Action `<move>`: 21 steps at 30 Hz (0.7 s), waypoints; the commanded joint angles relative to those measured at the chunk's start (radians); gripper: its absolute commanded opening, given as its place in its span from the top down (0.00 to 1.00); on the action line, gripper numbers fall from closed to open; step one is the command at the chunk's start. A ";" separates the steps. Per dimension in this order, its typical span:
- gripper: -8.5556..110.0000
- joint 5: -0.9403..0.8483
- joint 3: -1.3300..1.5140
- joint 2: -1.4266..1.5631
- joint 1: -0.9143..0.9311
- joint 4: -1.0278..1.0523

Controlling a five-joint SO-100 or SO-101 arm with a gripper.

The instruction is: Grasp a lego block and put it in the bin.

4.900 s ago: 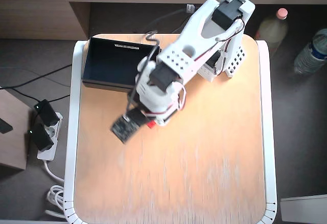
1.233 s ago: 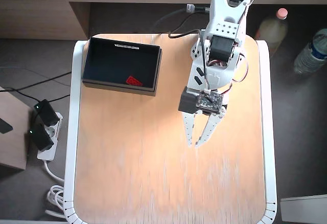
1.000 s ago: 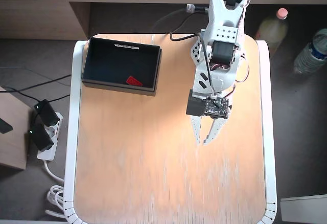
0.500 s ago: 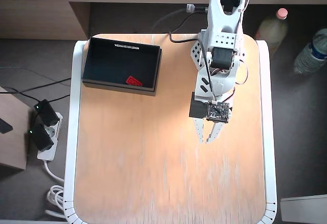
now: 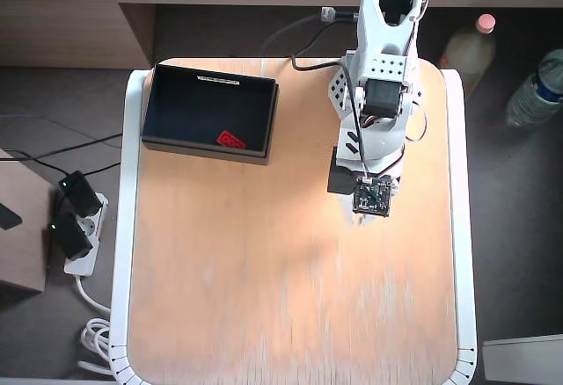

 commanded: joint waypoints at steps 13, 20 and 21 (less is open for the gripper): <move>0.93 -0.141 0.155 0.089 -0.009 0.091; 0.93 -0.160 0.155 0.089 -0.008 0.091; 0.93 -0.160 0.155 0.089 -0.008 0.091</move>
